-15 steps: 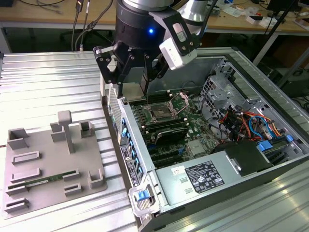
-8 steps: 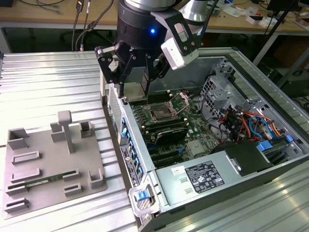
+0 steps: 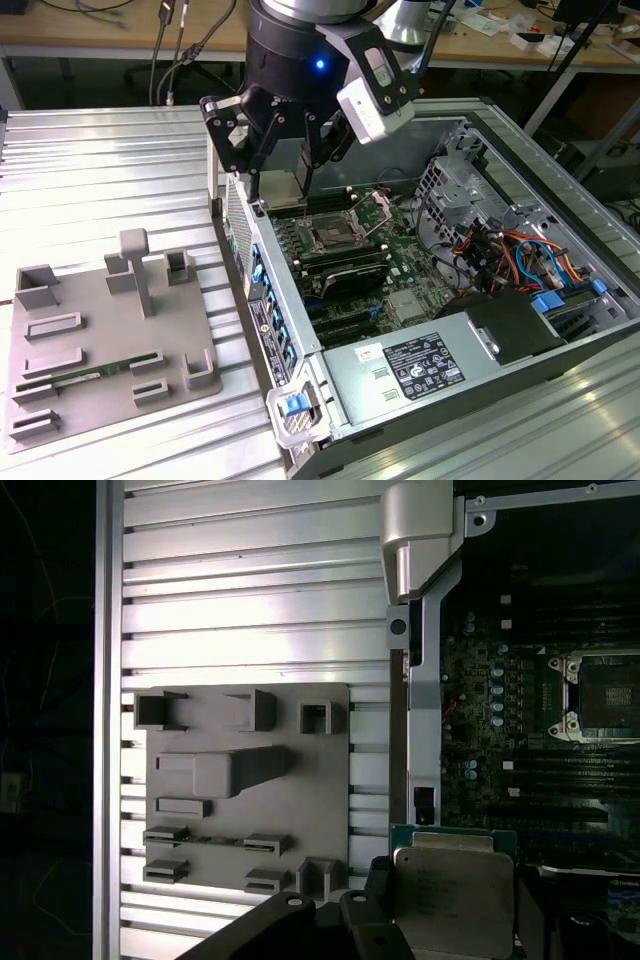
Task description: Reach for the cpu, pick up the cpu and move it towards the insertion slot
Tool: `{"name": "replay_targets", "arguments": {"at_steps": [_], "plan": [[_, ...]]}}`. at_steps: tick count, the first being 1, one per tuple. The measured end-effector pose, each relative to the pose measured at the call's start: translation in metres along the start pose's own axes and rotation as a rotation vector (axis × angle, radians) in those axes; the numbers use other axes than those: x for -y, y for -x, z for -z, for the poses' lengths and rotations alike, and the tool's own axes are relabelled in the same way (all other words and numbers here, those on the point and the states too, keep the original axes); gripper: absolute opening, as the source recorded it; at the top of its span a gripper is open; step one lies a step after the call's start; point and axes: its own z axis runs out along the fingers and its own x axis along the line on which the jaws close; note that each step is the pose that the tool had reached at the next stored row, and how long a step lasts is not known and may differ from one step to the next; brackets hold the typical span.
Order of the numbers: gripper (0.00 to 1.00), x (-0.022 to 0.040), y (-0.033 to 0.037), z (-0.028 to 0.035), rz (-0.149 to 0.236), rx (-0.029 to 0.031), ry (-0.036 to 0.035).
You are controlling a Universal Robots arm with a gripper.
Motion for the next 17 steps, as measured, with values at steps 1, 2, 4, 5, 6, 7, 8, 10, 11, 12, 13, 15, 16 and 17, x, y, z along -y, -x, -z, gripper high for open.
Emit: {"name": "replay_targets", "arguments": {"at_steps": [1,2,4,5,6,7,8,10,11,12,13,15,16,17], "plan": [[0.55,0.0000,0.0002,0.0000,0.000,0.0000,0.0000],[0.55,0.0000,0.0004,0.0000,0.000,0.0000,0.0000],[0.55,0.0000,0.0009,0.0000,0.000,0.0000,-0.0001],[0.55,0.0000,0.0011,0.0000,0.000,0.0000,0.0000],[0.55,0.0000,0.0014,0.0000,0.000,0.0000,0.0000],[0.55,0.0000,0.0019,0.0000,0.000,0.0000,0.0000],[0.55,0.0000,0.0023,0.0000,0.000,0.0000,0.0000],[0.55,0.0000,0.0028,0.0000,0.000,0.0000,0.0000],[0.55,0.0000,0.0030,0.0000,0.000,0.0000,0.0000],[0.55,0.0000,0.0036,0.0000,0.000,0.0000,0.0000],[0.55,0.0000,0.0040,0.0000,0.000,0.0000,0.0000],[0.55,0.0000,0.0045,0.0000,0.000,0.0000,0.0000],[0.55,0.0000,0.0048,-0.0001,0.000,0.0000,0.0000],[0.55,0.0000,0.0051,-0.0001,0.000,0.0000,0.0000]]}}
